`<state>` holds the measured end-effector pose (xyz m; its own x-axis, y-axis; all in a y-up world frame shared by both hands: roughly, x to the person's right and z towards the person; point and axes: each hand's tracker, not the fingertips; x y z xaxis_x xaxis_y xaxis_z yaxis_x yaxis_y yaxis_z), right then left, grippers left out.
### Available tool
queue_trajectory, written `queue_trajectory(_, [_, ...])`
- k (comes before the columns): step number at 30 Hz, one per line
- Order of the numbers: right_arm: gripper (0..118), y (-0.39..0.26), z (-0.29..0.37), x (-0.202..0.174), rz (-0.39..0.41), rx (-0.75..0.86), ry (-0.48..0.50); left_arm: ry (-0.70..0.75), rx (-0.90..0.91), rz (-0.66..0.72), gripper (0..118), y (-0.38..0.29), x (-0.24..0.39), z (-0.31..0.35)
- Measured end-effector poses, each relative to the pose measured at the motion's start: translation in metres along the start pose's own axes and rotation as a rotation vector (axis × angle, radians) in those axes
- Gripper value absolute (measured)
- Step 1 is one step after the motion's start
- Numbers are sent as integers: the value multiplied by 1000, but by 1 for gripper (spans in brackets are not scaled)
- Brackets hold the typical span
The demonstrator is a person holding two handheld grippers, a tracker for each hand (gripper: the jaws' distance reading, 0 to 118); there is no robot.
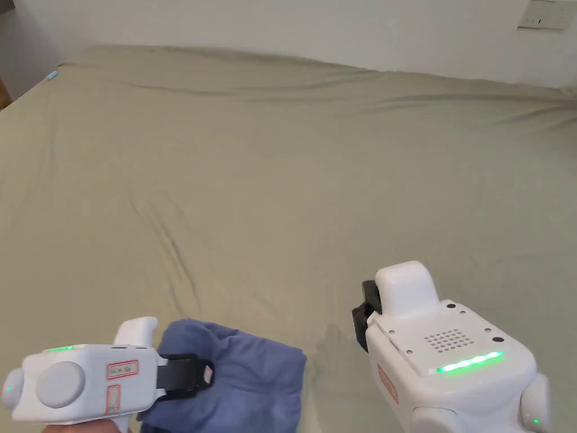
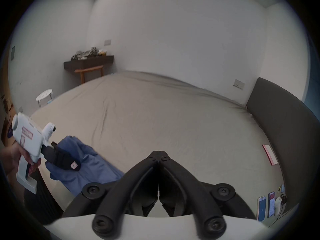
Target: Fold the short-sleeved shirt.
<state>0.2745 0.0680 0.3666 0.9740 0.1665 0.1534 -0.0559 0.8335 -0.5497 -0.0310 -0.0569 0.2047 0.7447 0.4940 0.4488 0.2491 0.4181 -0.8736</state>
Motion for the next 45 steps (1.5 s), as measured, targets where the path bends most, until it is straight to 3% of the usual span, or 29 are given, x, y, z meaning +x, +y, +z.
queue_trajectory(3, [2, 6, 10, -10, -2, 40, -20, 61, 28, 24, 34, 0, -23, 22])
queue_trajectory(9, [2, 14, 14, -31, 36, 82, -41, 342, 65, -54, 34, -5, -61, 60])
queue_trajectory(15, [2, 19, 4, -56, 53, 79, -30, 482, 118, -55, 34, -4, -110, 102])
queue_trajectory(28, [2, 20, -25, -106, 119, 14, 5, 798, 67, -107, 34, 33, -248, 156])
queue_trajectory(31, [2, 21, -29, -109, 124, -1, 6, 949, 7, -200, 34, 43, -267, 157])
queue_trajectory(37, [2, 22, -33, -110, 129, -27, 6, 985, -29, -212, 34, 64, -299, 164])
queue_trajectory(38, [2, 23, -33, -109, 125, -28, 9, 985, -30, -227, 43, 67, -299, 167])
queue_trajectory(40, [2, 25, -31, -106, 120, -21, 12, 1042, 16, -232, 104, 74, -292, 176])
queue_trajectory(41, [2, 27, -30, -104, 118, -16, 10, 1049, 59, -215, 118, 80, -282, 191])
queue_trajectory(42, [2, 28, -29, -101, 114, -10, 9, 995, 147, -174, 113, 82, -267, 205])
queue_trajectory(45, [2, 35, -22, -89, 88, 14, 1, 862, 450, -78, 114, 98, -214, 241])
